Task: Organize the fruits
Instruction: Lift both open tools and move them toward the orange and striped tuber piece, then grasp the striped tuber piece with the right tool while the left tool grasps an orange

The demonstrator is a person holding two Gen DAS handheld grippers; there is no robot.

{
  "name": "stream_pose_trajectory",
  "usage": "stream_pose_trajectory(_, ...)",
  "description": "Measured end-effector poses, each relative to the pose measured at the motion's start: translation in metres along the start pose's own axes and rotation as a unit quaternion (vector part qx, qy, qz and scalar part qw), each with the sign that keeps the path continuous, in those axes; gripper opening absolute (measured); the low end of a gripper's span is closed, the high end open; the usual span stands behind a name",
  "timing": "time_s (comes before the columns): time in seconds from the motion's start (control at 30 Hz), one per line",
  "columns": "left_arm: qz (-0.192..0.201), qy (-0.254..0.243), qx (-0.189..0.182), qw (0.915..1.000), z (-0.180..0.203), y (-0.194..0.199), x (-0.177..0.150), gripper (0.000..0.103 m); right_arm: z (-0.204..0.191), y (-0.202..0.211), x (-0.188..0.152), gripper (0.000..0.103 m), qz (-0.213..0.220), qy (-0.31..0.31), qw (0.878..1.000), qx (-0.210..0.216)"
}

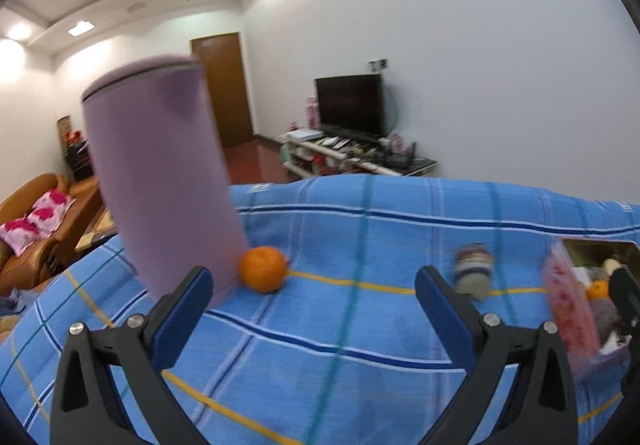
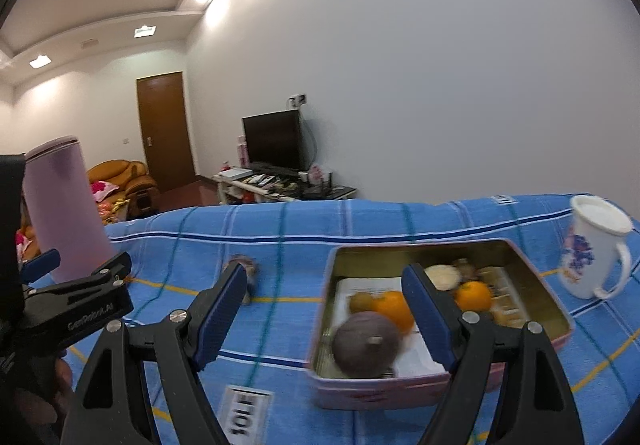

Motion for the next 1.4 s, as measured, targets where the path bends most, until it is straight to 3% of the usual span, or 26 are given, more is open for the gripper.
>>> stream_pose_trajectory(0.27,-0.042,0.032,0.040,0.9978,-0.044,-0.035,-0.003,0.103,-0.050,-0.041,0.002,0.081,-0.041,0.023,0.998,0.030)
stream_pose_trajectory(0.8,-0.112,0.048,0.058,0.9909,-0.040,-0.097,0.000,0.103,-0.092,-0.149,-0.018,0.080,-0.210,0.034,0.976,0.039)
stream_pose_trajectory(1.03,-0.137,0.044,0.065,0.9875,-0.029,-0.111,-0.007,0.102,-0.101,-0.169,-0.029,0.057,-0.259,0.041,0.964,0.044)
stream_pose_trajectory(1.13,-0.155,0.061,0.056,0.9844,-0.027,-0.118,-0.011,0.102,-0.100,-0.169,-0.031,0.040,-0.261,0.060,0.963,0.036)
stream_pose_trajectory(1.4,-0.220,0.078,0.064,0.9703,-0.017,-0.148,-0.020,0.102,-0.087,-0.145,-0.035,0.040,-0.258,0.038,0.963,0.067)
Point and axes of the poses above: each gripper's, at about its wrist camera, not at the fingertips, and y roughly against the way its jaws point, z to its right, x to its top, the point moved 6 cm from there along -y, roughly the way its jaws point, and after that the axes turned 1 degree about -z, right-handed, at the moved point
